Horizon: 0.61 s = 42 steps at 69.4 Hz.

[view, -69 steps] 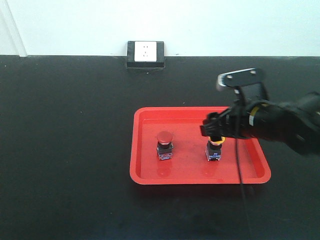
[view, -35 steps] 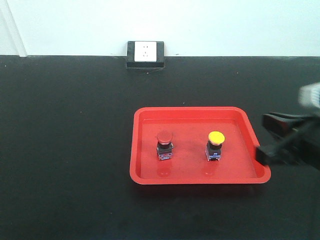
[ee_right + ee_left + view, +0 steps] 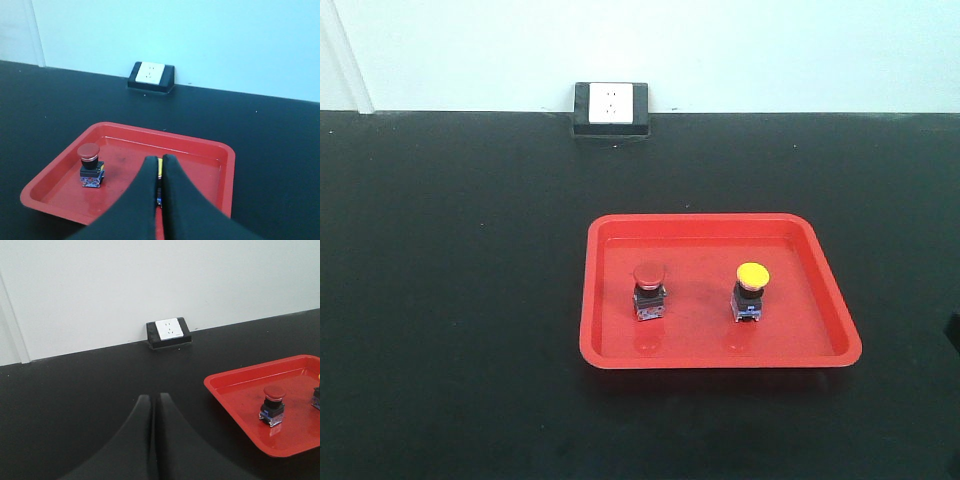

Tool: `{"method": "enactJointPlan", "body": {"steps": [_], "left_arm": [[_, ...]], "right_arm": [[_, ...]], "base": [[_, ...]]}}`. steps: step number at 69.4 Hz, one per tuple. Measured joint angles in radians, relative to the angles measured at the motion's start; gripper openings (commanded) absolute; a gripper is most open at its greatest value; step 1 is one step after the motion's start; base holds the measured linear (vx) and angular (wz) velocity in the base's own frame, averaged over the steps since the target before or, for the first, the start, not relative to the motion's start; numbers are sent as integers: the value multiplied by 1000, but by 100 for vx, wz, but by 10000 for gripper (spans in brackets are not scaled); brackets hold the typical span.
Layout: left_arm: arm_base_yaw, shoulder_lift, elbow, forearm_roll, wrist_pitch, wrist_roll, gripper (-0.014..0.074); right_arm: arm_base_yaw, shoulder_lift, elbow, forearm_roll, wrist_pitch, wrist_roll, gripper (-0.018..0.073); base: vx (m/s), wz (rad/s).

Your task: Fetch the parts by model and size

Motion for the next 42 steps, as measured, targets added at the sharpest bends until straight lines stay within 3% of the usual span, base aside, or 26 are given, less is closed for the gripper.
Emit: {"method": "enactJointPlan", "body": {"steps": [42], "left_arm": [[0,0,0,0,0,0,-6]], "right_arm": [[0,-67,33,0,15,0,-9]], "base": [[0,0]]}}
